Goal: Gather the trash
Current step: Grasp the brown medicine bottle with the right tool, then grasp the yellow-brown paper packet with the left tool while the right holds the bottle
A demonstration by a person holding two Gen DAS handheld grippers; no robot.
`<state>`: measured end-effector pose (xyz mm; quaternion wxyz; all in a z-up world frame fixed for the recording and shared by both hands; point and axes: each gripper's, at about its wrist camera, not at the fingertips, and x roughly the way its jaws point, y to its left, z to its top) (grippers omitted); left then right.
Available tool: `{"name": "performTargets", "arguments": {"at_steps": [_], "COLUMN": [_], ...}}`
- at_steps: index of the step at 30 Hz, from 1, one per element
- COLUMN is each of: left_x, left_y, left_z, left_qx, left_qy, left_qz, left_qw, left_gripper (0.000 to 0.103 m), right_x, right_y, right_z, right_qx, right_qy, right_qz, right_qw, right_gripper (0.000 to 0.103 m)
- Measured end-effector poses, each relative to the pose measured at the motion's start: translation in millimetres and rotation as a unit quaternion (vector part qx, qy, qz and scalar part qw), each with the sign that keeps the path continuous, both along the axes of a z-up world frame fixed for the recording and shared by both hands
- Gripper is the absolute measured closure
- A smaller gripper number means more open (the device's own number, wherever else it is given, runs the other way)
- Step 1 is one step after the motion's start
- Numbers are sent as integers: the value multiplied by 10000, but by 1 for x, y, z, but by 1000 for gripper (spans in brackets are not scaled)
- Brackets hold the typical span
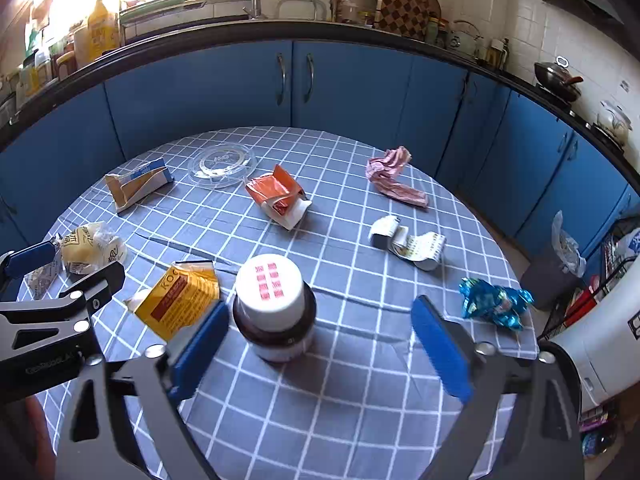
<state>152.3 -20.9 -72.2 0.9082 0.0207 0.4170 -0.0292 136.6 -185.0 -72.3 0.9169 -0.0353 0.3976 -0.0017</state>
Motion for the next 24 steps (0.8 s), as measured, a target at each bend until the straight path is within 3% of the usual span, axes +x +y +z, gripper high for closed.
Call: {"name": "performTargets", "arguments": {"at_steps": [1,4,11,19,24], "left_x": [1,1,-5,-12,2], "left_y": [-1,-7,-38,-63,-84], "left_z": [0,-3,-2,9,-5], "left_qx": [1,5,-28,-196,-103], "left_qy": [13,49,69,-96,205], "left_qz": [-6,-85,-467,-669,-744], "left_qw": [10000,10000,9989,9975,9970], "left_gripper": [5,5,5,4,4], "right_x": [3,7,-10,-24,-28], "right_y": [1,-3,-21,-56,-66], "right_z": [-2,-9,-9,-4,-3], "right_qx": [15,146,-261,-183,-167], "right_qy": [45,226,83,43,10], "right_qz": [26,81,-186,-471,-533], "right_qw": [10000,9996,9995,9987,9984], "right_gripper": [43,59,59,59,59]}}
